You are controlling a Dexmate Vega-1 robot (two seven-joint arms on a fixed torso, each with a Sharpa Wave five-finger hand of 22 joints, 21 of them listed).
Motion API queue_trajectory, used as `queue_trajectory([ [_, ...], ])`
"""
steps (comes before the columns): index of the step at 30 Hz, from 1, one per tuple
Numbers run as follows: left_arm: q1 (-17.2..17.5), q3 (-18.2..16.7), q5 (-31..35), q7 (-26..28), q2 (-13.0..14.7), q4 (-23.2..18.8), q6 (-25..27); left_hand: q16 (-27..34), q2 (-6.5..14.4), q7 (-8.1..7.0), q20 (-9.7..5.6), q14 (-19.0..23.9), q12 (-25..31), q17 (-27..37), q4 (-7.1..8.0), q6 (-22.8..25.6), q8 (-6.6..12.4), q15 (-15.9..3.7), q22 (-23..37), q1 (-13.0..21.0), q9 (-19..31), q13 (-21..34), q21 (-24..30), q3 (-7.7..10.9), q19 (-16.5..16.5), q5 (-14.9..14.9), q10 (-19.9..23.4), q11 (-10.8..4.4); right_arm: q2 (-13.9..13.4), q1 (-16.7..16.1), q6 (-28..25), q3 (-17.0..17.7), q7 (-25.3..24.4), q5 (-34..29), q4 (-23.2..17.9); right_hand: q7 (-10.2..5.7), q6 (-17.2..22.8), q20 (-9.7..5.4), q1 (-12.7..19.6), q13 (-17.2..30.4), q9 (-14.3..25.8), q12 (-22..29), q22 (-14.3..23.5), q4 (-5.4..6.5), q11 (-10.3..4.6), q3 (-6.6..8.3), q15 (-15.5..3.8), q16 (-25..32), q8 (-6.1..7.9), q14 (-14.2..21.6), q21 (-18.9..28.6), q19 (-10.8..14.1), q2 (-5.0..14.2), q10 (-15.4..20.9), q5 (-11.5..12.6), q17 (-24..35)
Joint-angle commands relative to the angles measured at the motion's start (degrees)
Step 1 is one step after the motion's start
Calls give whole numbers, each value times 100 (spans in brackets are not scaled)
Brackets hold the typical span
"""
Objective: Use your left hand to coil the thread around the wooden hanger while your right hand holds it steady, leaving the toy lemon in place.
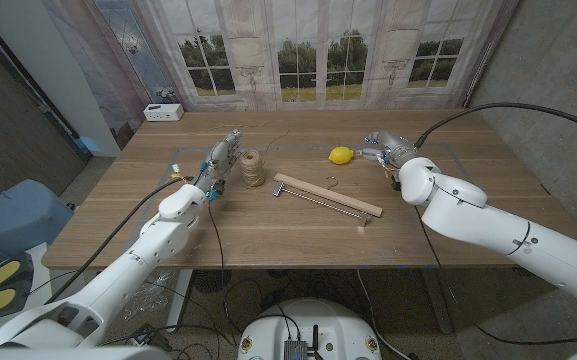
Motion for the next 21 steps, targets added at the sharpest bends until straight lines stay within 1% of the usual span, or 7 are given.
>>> queue_trajectory([
  [1, 18, -27, -50, -125, 63, 6, -8, 19, -22, 0, 52, -35, 31, 24, -45, 45, 24, 5, 16, 1, 23, 19, -5, 4, -22, 25, -29, 6, -113, 266, -428, -489, 356, -401, -325, -11, 86, -5, -1, 19, 18, 27, 12, -1, -45, -9, -33, 43, 34, 4, -11, 76, 10, 48, 27, 12],
  [6, 16, -31, -77, -182, 78, 20, -2, 19, -21, -2, 56, -36, 32, 24, -46, 45, 23, 10, 16, -1, 23, 19, -8, 3, -21, 25, -26, 23, -183, 457, -500, -774, 612, -601, -419, -19, 95, -8, 8, 17, 17, 32, 12, -17, -50, -14, -42, 60, 35, 44, -7, 102, 21, 76, 31, 12],
  [11, 16, -36, -87, -219, 98, 27, -1, 19, -20, 0, 60, -39, 30, 25, -48, 43, 21, 10, 16, -4, 23, 20, -13, 3, -22, 26, -31, 34, -191, 600, -613, -1000, 824, -787, -482, -17, 111, -9, 10, 17, 16, 39, 12, -29, -60, -24, -60, 67, 39, 63, -9, 110, 16, 104, 33, 10],
  [15, 17, -41, -95, -242, 115, 22, 7, 21, -20, -3, 63, -36, 30, 25, -49, 49, 23, 4, 16, -7, 23, 20, -17, 2, -23, 26, -32, 6, -183, 646, -709, -1101, 917, -898, -538, -26, 119, -6, 9, 16, 16, 40, 12, -35, -67, -29, -63, 68, 41, 65, -11, 112, 16, 111, 34, 10],
  [21, 18, -49, -118, -286, 142, 31, 29, 20, -21, -4, 65, -40, 29, 25, -51, 43, 20, 9, 17, -10, 23, 20, -22, 0, -26, 26, -36, 25, -211, 685, -935, -1275, 1027, -1063, -705, -26, 126, -3, 9, 16, 16, 40, 12, -45, -69, -40, -84, 72, 41, 74, -12, 119, 13, 123, 36, 8],
])
